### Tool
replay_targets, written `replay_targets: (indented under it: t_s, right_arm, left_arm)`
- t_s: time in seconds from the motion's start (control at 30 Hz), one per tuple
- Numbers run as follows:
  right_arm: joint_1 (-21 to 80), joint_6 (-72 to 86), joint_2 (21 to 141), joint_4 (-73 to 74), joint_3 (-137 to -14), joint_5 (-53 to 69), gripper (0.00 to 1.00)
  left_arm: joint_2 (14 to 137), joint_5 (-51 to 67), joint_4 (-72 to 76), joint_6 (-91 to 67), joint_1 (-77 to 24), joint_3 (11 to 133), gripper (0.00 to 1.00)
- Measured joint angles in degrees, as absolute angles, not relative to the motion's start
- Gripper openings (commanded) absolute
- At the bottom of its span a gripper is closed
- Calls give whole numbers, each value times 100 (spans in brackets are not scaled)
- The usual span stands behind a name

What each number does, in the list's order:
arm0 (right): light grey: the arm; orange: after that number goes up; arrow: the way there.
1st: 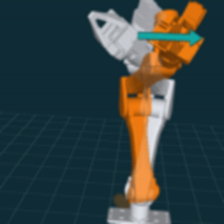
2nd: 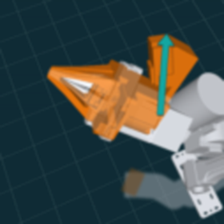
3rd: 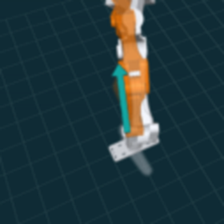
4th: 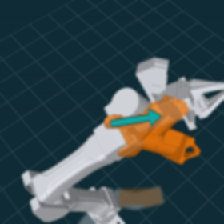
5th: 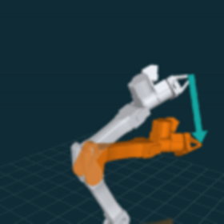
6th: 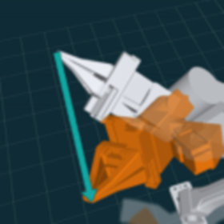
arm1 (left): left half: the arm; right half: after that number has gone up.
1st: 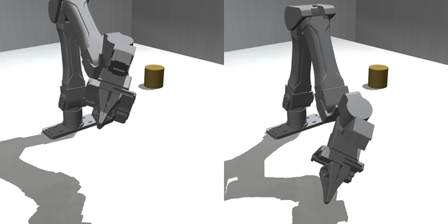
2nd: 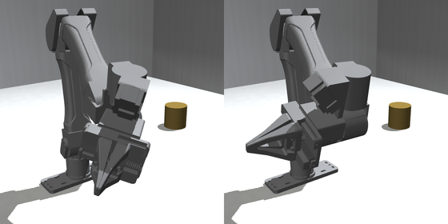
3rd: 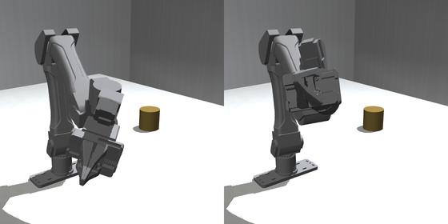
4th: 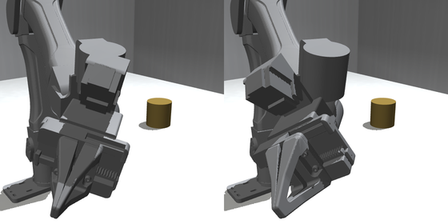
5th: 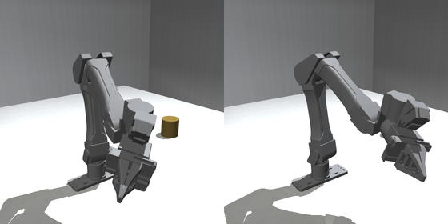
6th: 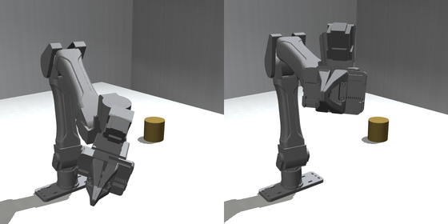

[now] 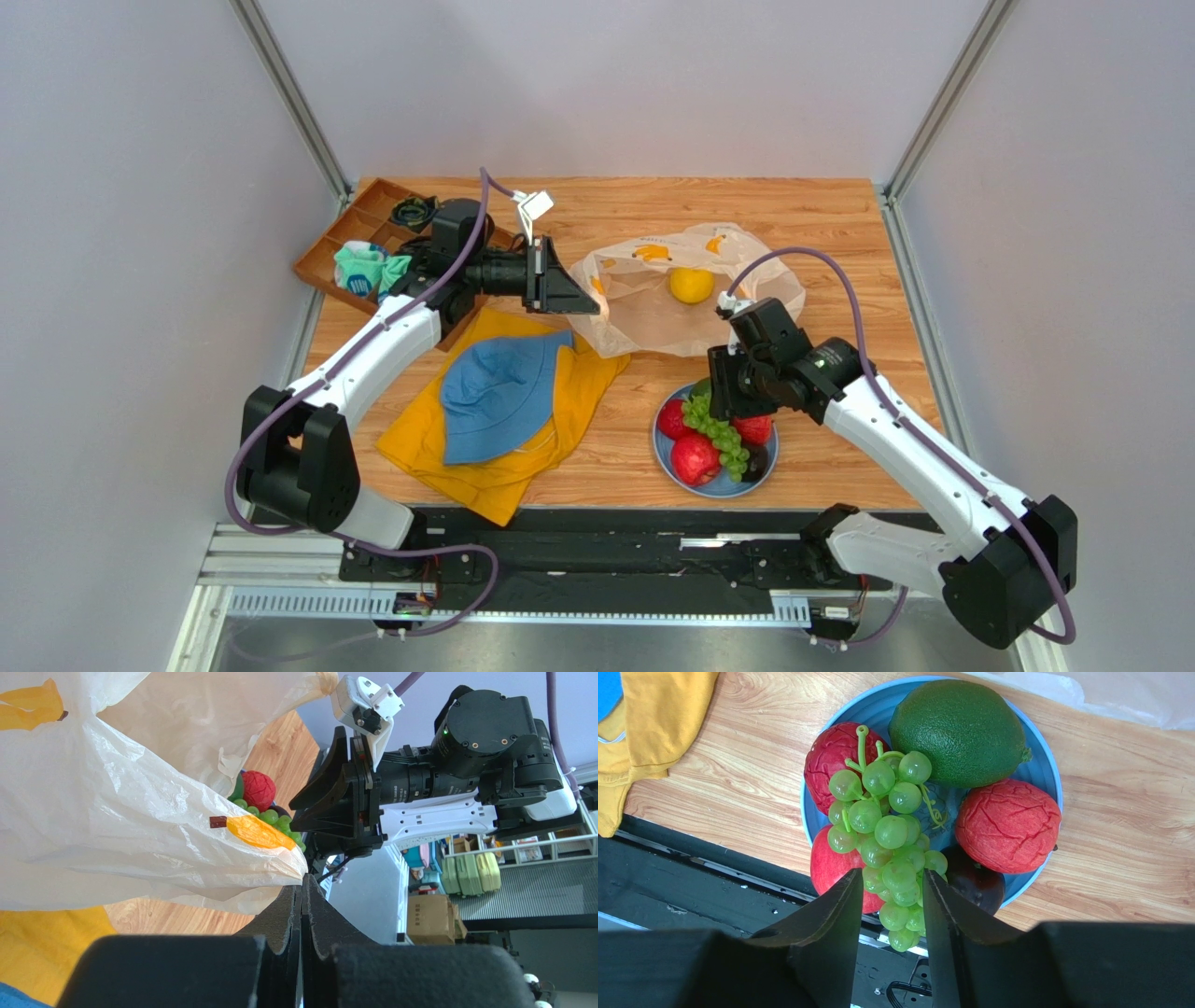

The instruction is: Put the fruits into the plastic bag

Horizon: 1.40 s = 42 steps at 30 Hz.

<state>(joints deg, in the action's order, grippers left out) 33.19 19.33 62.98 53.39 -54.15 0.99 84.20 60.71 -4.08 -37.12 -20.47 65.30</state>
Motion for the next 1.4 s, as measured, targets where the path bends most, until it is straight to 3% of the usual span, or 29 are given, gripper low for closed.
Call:
replay_targets:
  t_s: [1.0, 1.4]
  right_arm:
    - [3168, 2121, 6442, 5269, -5144, 119, 31]
    - [3153, 2121, 6447, 5247, -5135, 196, 3]
  left_arm:
    - [8420, 6073, -408, -3712, -2043, 6530, 0]
    - [8420, 6073, -408, -3712, -2043, 6530, 0]
